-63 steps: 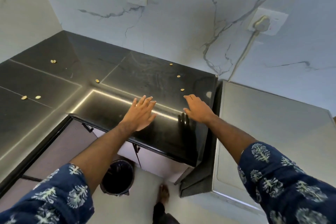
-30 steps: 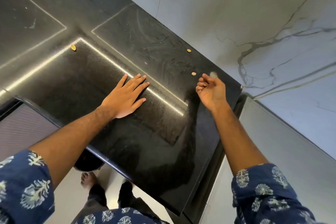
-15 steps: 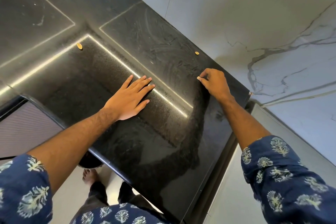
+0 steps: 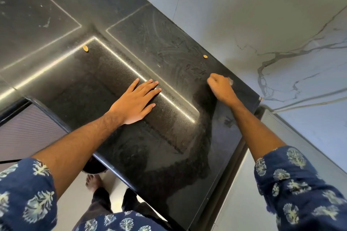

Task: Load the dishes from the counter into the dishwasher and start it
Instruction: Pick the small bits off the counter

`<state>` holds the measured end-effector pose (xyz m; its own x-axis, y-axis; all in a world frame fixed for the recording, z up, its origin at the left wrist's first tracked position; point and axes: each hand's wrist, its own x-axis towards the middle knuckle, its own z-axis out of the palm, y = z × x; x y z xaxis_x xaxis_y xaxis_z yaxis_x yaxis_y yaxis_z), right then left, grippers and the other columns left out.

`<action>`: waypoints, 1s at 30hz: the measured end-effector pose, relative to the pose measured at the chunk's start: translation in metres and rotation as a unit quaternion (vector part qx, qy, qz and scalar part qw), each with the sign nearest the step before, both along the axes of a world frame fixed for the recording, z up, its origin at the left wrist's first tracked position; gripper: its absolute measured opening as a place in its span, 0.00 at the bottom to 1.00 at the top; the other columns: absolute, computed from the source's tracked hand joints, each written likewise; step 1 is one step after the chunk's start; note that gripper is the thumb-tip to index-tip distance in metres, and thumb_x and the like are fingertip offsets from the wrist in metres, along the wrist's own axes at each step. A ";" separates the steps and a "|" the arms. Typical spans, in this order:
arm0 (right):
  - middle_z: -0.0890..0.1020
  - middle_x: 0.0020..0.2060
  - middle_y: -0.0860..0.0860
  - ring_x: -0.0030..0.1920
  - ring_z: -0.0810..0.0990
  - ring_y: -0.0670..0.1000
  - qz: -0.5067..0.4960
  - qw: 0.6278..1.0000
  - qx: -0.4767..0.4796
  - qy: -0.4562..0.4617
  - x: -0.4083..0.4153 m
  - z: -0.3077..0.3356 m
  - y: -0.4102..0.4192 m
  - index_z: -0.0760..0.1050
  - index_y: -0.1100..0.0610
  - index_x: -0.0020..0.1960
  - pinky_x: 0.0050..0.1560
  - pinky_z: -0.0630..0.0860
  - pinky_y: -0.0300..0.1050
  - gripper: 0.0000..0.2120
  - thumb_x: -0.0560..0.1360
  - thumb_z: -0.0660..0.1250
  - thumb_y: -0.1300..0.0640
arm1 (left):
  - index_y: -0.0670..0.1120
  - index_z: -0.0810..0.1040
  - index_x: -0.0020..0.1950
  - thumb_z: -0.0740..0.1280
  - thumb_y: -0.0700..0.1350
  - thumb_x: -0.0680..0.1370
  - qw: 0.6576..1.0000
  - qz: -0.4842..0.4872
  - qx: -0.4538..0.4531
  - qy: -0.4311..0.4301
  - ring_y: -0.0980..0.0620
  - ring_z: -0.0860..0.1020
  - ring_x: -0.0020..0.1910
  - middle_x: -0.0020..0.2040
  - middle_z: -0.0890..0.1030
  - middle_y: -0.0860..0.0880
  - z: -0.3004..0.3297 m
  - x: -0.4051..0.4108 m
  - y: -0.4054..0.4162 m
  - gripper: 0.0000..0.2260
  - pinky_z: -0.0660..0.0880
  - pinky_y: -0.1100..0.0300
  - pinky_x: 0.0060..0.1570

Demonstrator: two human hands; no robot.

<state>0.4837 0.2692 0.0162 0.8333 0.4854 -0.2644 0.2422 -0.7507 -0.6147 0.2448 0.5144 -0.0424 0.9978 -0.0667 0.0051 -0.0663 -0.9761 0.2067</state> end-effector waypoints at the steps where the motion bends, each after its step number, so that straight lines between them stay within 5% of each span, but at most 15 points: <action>1: 0.65 0.27 0.48 0.29 0.62 0.48 -0.099 0.986 0.095 0.091 -0.003 0.003 0.003 0.62 0.53 0.33 0.30 0.59 0.44 0.12 0.74 0.58 0.56 | 0.50 0.54 0.81 0.48 0.58 0.83 1.000 0.001 0.000 0.000 0.51 0.50 0.81 0.81 0.54 0.50 0.000 0.000 0.000 0.27 0.48 0.43 0.79; 4: 0.60 0.24 0.47 0.24 0.55 0.45 -0.221 0.833 0.354 0.363 0.000 0.012 0.008 0.58 0.51 0.31 0.23 0.53 0.39 0.19 0.78 0.59 0.57 | 0.50 0.54 0.81 0.47 0.58 0.83 1.000 0.000 0.001 0.001 0.51 0.50 0.81 0.81 0.54 0.50 0.000 0.000 -0.001 0.27 0.49 0.43 0.79; 6: 0.62 0.24 0.47 0.22 0.58 0.45 -0.235 0.743 0.437 0.449 0.008 0.012 0.010 0.60 0.52 0.30 0.21 0.56 0.38 0.19 0.79 0.59 0.57 | 0.51 0.54 0.81 0.48 0.58 0.84 1.000 0.002 -0.001 0.001 0.51 0.50 0.81 0.81 0.55 0.50 0.000 0.000 -0.001 0.27 0.49 0.44 0.79; 8: 0.66 0.25 0.48 0.23 0.61 0.45 -0.242 0.697 0.487 0.467 0.016 0.010 0.015 0.67 0.55 0.31 0.22 0.59 0.38 0.16 0.78 0.58 0.58 | 0.51 0.54 0.81 0.48 0.58 0.84 1.000 0.002 -0.002 0.001 0.52 0.49 0.81 0.81 0.54 0.50 0.000 0.000 -0.001 0.26 0.48 0.44 0.79; 10: 0.70 0.29 0.50 0.25 0.65 0.45 -0.260 0.718 0.484 0.428 0.025 0.009 0.026 0.76 0.60 0.38 0.24 0.62 0.37 0.12 0.78 0.59 0.60 | 0.51 0.53 0.81 0.48 0.58 0.84 1.000 0.002 -0.001 0.001 0.52 0.49 0.81 0.81 0.54 0.50 -0.001 0.001 0.000 0.26 0.48 0.44 0.79; 12: 0.71 0.30 0.51 0.26 0.65 0.45 -0.283 0.806 0.401 0.332 0.039 0.005 0.037 0.81 0.63 0.47 0.25 0.62 0.37 0.09 0.78 0.62 0.63 | 0.51 0.53 0.81 0.48 0.58 0.84 1.000 0.002 0.002 0.000 0.52 0.49 0.81 0.81 0.55 0.50 -0.002 0.001 0.000 0.26 0.47 0.45 0.79; 14: 0.73 0.32 0.53 0.28 0.70 0.49 -0.254 0.924 0.233 0.169 0.054 -0.001 0.047 0.83 0.62 0.49 0.28 0.67 0.42 0.09 0.77 0.64 0.62 | 0.51 0.54 0.81 0.47 0.58 0.84 1.000 0.003 0.004 -0.001 0.52 0.50 0.81 0.81 0.55 0.50 -0.002 0.001 0.000 0.26 0.47 0.45 0.79; 16: 0.81 0.40 0.61 0.41 0.79 0.60 -0.141 0.989 0.034 -0.031 0.063 -0.005 0.053 0.82 0.64 0.49 0.40 0.75 0.51 0.12 0.78 0.62 0.60 | 0.51 0.54 0.81 0.47 0.58 0.84 1.000 0.003 0.006 -0.003 0.52 0.49 0.81 0.81 0.55 0.50 -0.004 0.001 0.000 0.26 0.47 0.45 0.79; 22: 0.83 0.50 0.62 0.51 0.81 0.62 0.023 0.963 -0.110 -0.244 0.064 -0.005 0.061 0.82 0.63 0.55 0.46 0.73 0.49 0.12 0.81 0.63 0.58 | 0.51 0.54 0.81 0.49 0.57 0.85 1.000 0.004 0.008 -0.010 0.52 0.49 0.81 0.81 0.55 0.51 -0.007 0.001 0.001 0.25 0.47 0.45 0.79; 26: 0.83 0.50 0.61 0.50 0.81 0.62 0.054 0.952 -0.135 -0.269 0.068 -0.012 0.061 0.83 0.62 0.55 0.48 0.76 0.51 0.11 0.80 0.64 0.59 | 0.51 0.55 0.81 0.50 0.56 0.85 1.000 0.002 0.001 -0.013 0.52 0.49 0.81 0.81 0.55 0.51 -0.006 0.001 0.001 0.25 0.47 0.45 0.79; 30: 0.81 0.40 0.59 0.40 0.80 0.59 0.015 0.957 -0.123 -0.264 0.068 -0.015 0.062 0.81 0.64 0.42 0.37 0.72 0.46 0.09 0.76 0.63 0.62 | 0.50 0.55 0.81 0.49 0.57 0.85 1.000 0.002 0.009 -0.011 0.52 0.49 0.81 0.81 0.55 0.51 -0.005 -0.001 0.003 0.25 0.48 0.45 0.79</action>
